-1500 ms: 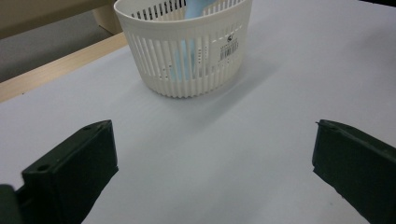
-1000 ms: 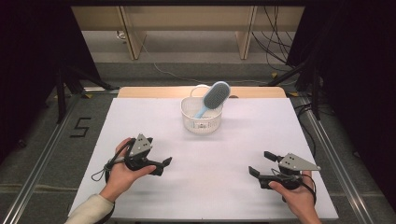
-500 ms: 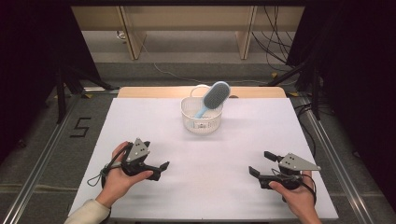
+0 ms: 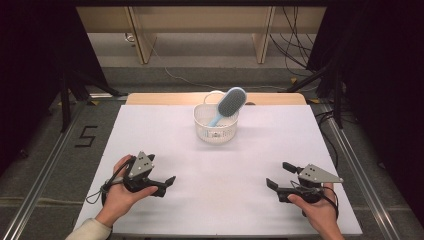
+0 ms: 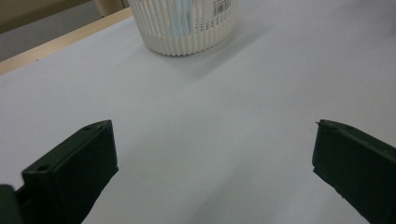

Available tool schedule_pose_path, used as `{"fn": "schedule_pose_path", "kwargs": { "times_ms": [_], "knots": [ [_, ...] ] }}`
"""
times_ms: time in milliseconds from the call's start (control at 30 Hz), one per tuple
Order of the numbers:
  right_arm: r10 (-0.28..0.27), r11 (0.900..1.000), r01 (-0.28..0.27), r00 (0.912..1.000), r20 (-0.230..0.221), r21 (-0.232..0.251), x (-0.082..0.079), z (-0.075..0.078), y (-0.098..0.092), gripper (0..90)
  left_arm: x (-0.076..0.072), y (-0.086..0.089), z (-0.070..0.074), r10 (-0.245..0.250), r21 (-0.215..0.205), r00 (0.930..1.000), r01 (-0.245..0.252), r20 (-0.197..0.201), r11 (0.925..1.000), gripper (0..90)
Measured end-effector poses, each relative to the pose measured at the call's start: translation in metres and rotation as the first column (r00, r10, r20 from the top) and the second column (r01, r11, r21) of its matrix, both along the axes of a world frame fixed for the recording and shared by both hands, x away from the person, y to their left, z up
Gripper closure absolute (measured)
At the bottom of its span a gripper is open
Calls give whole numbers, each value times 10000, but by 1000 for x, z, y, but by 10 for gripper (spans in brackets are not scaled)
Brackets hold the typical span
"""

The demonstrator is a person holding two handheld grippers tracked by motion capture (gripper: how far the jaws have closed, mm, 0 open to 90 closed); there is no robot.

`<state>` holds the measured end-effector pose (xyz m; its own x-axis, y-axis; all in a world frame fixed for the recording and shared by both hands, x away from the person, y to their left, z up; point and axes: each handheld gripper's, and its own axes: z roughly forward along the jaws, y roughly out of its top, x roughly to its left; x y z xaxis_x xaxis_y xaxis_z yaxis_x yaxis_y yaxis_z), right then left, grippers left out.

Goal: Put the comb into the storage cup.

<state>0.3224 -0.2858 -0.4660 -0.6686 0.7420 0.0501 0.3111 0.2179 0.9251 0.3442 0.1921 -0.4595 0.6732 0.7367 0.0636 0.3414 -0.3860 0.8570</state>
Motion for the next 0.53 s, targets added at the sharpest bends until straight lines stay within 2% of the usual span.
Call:
{"fn": "schedule_pose_path", "kwargs": {
  "times_ms": [200,300,533],
  "knots": [
    [-38,10000,37,10000,31,32,0,0,0,157,-5,5,-3,121,-98,9999,-122,-77,9999,0],
    [-19,10000,19,10000,14,0,0,0,0,156,-6,7,-6,154,10,9998,-154,-150,9999,0],
    [-34,10000,34,10000,6,-27,1,0,-1,156,-6,1,-12,28,69,9993,-26,-360,10000,0]
  ]
}}
